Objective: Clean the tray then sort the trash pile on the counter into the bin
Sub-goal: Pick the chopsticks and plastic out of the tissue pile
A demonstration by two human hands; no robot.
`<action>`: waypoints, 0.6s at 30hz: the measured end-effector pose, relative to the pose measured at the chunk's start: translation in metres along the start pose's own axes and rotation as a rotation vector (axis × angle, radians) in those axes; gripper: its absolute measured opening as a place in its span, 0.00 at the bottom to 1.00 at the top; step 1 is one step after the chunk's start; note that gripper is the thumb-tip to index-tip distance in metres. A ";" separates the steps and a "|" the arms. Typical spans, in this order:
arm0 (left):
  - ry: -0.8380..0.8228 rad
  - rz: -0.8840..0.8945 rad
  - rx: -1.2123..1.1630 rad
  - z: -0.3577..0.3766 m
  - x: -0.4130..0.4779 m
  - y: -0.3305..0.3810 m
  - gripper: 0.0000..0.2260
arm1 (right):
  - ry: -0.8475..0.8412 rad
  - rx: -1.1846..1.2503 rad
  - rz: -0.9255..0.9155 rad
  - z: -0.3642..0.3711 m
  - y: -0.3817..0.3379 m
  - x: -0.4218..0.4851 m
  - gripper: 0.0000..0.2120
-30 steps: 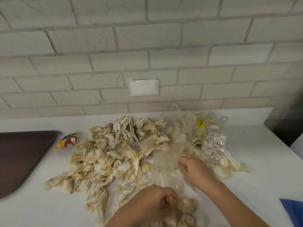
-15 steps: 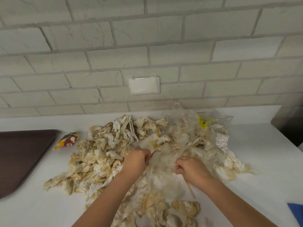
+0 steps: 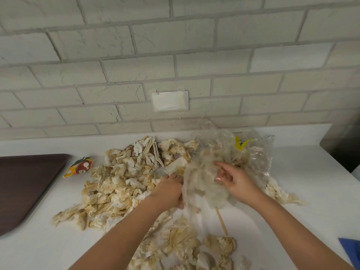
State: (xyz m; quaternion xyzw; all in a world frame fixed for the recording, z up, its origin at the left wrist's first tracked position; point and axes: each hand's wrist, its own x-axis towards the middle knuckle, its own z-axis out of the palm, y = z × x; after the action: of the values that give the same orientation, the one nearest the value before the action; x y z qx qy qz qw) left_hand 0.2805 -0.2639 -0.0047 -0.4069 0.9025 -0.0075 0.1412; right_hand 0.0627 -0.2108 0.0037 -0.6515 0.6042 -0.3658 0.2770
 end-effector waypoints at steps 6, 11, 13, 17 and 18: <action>0.012 0.138 0.004 0.004 -0.004 -0.007 0.12 | -0.108 -0.022 0.188 -0.024 -0.013 0.016 0.17; 0.311 0.034 -0.488 0.000 -0.013 -0.014 0.07 | -0.288 -0.098 0.288 -0.041 -0.028 0.019 0.13; 0.394 -0.067 -0.721 -0.007 -0.019 -0.017 0.04 | -0.382 -0.370 0.295 -0.045 -0.033 0.018 0.08; 0.533 -0.197 -1.180 -0.024 -0.030 -0.020 0.04 | -0.394 -0.710 0.296 -0.048 -0.038 0.015 0.09; 0.556 -0.242 -1.263 -0.032 -0.033 -0.021 0.02 | -0.366 -0.730 0.288 -0.050 -0.037 0.014 0.08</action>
State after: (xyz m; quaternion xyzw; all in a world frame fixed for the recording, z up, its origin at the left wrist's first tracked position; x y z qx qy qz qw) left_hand 0.3086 -0.2569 0.0367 -0.4916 0.6851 0.3989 -0.3603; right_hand 0.0441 -0.2164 0.0640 -0.6698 0.7196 0.0359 0.1795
